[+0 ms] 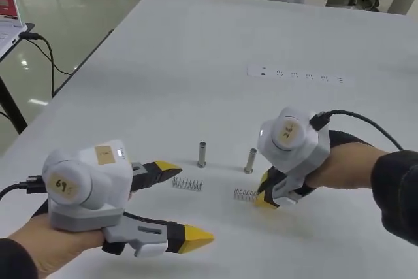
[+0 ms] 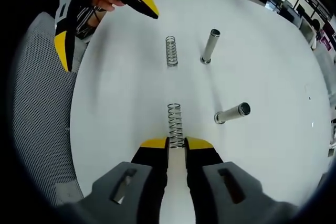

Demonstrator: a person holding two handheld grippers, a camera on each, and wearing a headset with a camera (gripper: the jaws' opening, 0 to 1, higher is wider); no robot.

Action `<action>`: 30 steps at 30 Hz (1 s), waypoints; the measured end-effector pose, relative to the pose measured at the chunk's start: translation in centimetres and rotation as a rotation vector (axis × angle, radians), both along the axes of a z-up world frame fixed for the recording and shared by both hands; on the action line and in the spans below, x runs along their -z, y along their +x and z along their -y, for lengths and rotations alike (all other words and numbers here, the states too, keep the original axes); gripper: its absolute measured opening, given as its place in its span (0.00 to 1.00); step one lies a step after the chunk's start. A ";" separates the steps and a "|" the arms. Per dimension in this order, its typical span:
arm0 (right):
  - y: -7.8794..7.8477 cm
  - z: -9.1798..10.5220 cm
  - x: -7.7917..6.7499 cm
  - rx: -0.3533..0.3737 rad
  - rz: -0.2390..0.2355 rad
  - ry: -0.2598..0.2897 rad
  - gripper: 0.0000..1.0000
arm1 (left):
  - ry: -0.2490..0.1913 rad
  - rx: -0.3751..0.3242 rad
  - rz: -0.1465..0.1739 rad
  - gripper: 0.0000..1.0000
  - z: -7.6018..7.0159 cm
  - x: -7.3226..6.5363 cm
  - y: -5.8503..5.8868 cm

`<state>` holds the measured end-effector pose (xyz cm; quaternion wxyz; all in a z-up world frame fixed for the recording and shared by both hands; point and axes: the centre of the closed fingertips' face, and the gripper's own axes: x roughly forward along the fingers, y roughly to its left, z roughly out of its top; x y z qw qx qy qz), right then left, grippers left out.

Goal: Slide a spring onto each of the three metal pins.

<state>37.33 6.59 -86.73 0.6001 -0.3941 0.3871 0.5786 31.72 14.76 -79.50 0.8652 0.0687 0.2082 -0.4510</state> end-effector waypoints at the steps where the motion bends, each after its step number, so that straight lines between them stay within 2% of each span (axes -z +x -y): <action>1: 0.0 0.0 0.0 -0.005 0.004 0.001 0.13 | 0.000 0.002 0.000 0.70 0.1 0.0 0.0; 8: -0.2 0.2 -0.1 -0.012 0.012 -0.009 0.13 | 0.005 0.014 -0.001 0.70 0.4 0.1 0.0; 16: -1.8 0.5 -2.2 -0.041 -0.014 0.001 0.13 | 0.009 0.048 0.001 0.67 1.3 0.1 0.1; 22: -2.9 0.5 -3.7 -0.070 -0.020 0.006 0.13 | 0.008 0.081 0.003 0.60 2.3 0.0 0.0; 26: -3.8 0.3 -4.5 -0.101 -0.015 0.007 0.13 | 0.008 0.119 0.011 0.51 3.2 0.0 -0.3; 30: -4.4 0.1 -5.1 -0.127 -0.009 0.004 0.13 | 0.005 0.142 0.017 0.46 3.8 -0.2 -0.3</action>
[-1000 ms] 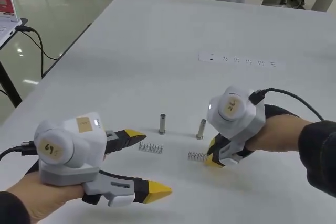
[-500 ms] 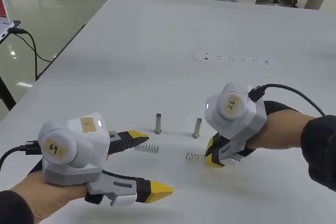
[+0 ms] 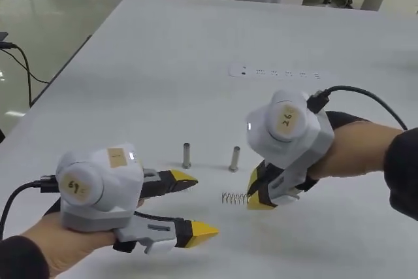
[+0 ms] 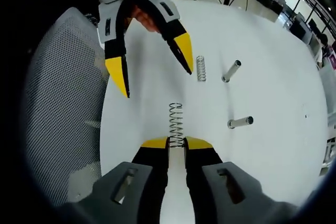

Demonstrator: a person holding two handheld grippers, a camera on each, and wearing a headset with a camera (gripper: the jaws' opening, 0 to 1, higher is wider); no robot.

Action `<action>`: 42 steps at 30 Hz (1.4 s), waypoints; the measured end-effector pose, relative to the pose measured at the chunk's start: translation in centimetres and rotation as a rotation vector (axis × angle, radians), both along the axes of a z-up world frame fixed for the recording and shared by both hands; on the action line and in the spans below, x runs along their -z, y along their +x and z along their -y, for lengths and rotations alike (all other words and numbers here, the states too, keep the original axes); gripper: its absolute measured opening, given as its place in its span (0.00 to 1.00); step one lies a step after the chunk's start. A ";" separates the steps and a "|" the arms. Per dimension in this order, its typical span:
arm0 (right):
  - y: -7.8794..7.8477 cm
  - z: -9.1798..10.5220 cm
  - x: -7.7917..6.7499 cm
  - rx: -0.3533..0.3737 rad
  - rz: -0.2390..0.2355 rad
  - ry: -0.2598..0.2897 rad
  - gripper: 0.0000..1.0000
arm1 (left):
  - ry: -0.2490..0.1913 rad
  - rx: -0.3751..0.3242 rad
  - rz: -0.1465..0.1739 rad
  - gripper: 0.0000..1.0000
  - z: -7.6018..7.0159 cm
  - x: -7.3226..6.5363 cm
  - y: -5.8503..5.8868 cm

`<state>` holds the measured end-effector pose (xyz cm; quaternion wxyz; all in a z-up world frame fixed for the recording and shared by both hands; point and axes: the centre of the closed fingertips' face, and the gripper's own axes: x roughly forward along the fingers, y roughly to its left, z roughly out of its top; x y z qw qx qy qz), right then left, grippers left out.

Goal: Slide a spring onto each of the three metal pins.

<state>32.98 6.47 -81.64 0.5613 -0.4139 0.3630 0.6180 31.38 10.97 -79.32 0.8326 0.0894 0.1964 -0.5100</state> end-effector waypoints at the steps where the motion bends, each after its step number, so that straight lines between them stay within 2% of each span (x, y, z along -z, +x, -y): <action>1: -0.1 -0.1 -0.1 -0.006 0.002 -0.001 0.13 | -0.001 0.007 0.003 0.45 0.2 -0.1 0.0; 20: -1.5 -1.2 -1.6 -0.077 0.009 0.013 0.13 | -0.012 0.071 0.029 0.26 1.8 -0.6 -0.4; 35: -2.4 -1.2 -1.8 -0.128 -0.006 0.016 0.13 | 0.006 0.105 0.056 0.10 2.2 -0.6 -0.8; 42: -2.6 -1.1 -2.1 -0.130 -0.016 0.015 0.13 | 0.013 0.117 0.057 0.09 2.3 -0.5 -1.0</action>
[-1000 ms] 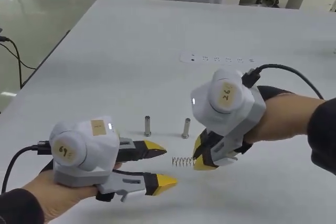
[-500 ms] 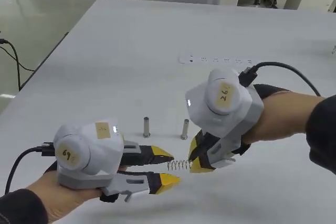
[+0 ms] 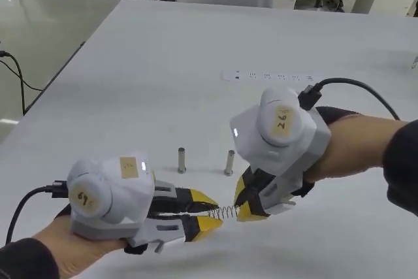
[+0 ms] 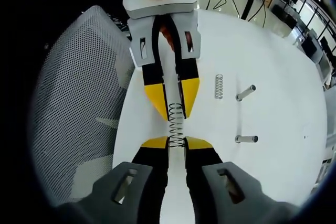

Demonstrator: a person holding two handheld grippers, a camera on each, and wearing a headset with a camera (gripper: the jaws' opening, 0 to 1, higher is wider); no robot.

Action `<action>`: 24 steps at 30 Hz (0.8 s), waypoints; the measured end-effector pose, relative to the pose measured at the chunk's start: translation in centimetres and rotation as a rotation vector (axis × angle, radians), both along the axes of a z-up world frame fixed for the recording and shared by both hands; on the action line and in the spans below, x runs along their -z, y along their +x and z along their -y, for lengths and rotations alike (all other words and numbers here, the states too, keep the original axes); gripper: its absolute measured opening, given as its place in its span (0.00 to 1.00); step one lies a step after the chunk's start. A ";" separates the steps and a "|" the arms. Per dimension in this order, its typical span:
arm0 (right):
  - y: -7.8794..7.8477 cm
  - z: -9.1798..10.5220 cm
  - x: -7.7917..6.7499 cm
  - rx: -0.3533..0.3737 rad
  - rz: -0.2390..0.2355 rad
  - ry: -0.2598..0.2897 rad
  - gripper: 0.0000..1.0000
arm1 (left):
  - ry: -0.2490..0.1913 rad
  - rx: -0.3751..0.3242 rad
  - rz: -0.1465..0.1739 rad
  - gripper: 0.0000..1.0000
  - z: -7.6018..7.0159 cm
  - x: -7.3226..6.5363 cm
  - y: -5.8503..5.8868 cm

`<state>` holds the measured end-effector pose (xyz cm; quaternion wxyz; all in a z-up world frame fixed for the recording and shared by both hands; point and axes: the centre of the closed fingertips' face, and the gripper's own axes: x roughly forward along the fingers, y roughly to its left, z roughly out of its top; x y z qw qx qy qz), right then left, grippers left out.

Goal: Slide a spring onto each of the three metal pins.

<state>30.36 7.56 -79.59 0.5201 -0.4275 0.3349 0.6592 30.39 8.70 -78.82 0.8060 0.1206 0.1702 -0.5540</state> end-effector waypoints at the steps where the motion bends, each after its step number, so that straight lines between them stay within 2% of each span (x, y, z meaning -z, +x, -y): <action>1: 0.0 0.0 0.0 0.001 -0.001 -0.001 0.13 | -0.001 0.001 -0.001 0.09 0.0 0.0 0.0; 5: -0.1 -0.1 -0.6 0.012 -0.006 0.009 0.13 | 0.014 0.003 0.005 0.09 -0.1 0.2 0.0; 14: -0.3 -0.7 -1.6 0.016 0.001 0.029 0.13 | 0.018 0.000 0.010 0.08 -0.2 0.3 0.0; 24: -0.6 -2.1 -3.2 0.019 0.001 0.090 0.13 | 0.010 -0.002 0.011 0.08 -0.2 0.2 0.0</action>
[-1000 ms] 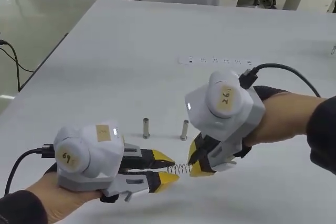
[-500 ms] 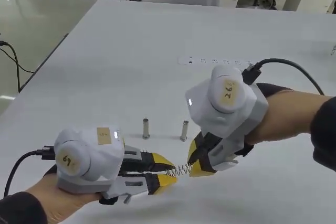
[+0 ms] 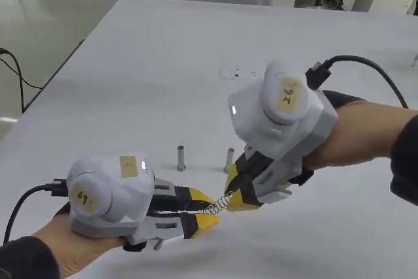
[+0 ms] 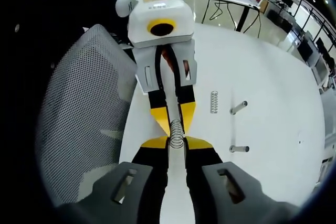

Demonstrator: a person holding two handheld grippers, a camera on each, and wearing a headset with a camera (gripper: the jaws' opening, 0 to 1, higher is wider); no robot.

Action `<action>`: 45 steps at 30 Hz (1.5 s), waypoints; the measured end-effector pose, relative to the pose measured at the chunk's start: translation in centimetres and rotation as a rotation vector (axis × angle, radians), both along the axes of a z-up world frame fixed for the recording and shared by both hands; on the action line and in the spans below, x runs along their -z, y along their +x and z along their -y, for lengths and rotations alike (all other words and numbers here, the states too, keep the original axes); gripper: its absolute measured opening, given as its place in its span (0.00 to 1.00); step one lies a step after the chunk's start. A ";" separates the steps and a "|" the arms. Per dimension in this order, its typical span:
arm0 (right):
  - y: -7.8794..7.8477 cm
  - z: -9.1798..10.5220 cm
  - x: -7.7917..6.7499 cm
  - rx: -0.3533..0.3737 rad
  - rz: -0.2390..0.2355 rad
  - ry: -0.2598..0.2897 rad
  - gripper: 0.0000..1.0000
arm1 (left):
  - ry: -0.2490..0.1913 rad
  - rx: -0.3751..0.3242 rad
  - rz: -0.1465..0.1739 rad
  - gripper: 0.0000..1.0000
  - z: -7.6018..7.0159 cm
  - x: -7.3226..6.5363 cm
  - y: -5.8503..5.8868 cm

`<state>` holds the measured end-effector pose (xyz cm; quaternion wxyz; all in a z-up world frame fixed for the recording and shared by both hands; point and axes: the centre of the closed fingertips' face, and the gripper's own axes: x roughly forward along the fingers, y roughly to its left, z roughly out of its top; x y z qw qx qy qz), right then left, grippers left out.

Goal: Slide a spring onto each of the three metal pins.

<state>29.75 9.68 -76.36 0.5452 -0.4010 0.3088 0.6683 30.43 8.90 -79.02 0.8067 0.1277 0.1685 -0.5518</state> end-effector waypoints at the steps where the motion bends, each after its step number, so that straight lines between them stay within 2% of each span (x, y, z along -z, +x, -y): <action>1: 0.0 -0.2 -0.2 0.000 -0.001 0.007 0.13 | -0.003 0.001 -0.001 0.08 0.0 0.0 0.0; 6: 0.0 -0.7 -0.5 -0.003 0.004 0.027 0.13 | -0.010 -0.002 0.003 0.08 0.2 -0.2 0.1; 14: 0.1 -0.8 -0.3 0.016 -0.014 0.045 0.13 | -0.014 -0.007 0.003 0.07 0.1 -0.1 0.2; 45: 0.0 -0.7 0.6 0.014 -0.023 0.030 0.13 | -0.059 -0.006 0.015 0.07 0.9 -1.2 0.4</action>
